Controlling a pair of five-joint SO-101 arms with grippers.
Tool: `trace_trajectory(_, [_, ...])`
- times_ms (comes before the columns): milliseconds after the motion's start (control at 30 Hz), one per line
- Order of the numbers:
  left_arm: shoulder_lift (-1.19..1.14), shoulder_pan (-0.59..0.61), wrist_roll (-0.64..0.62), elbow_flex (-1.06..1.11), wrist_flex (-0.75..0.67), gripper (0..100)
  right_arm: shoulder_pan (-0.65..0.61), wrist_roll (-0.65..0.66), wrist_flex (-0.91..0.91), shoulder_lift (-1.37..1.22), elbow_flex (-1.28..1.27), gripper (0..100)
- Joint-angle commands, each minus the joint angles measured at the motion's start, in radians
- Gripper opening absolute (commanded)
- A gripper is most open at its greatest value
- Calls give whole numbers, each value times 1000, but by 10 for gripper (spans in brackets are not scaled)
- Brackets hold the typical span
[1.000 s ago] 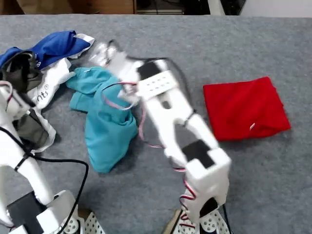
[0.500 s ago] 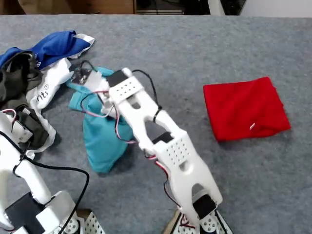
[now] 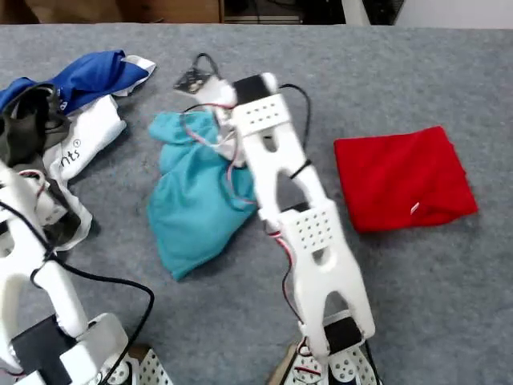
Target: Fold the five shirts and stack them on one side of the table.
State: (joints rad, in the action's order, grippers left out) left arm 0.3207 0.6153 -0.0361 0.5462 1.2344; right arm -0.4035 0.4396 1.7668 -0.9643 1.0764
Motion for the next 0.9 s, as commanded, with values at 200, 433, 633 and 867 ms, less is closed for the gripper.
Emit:
trace_trajectory(200, [24, -315, -8, -6, -12, 133, 162, 75, 17, 329, -372, 11])
trace_trajectory(433, [22, -583, -8, 52, -11, 133, 157, 72, -54, 570, -516, 12])
trace_trajectory(633, [22, -786, 14, 259, -83, 133, 111, 78, -206, 588, -596, 13])
trace_trajectory(867, [24, -895, 57, 339, -103, 133, 33, 69, -282, 588, -691, 13])
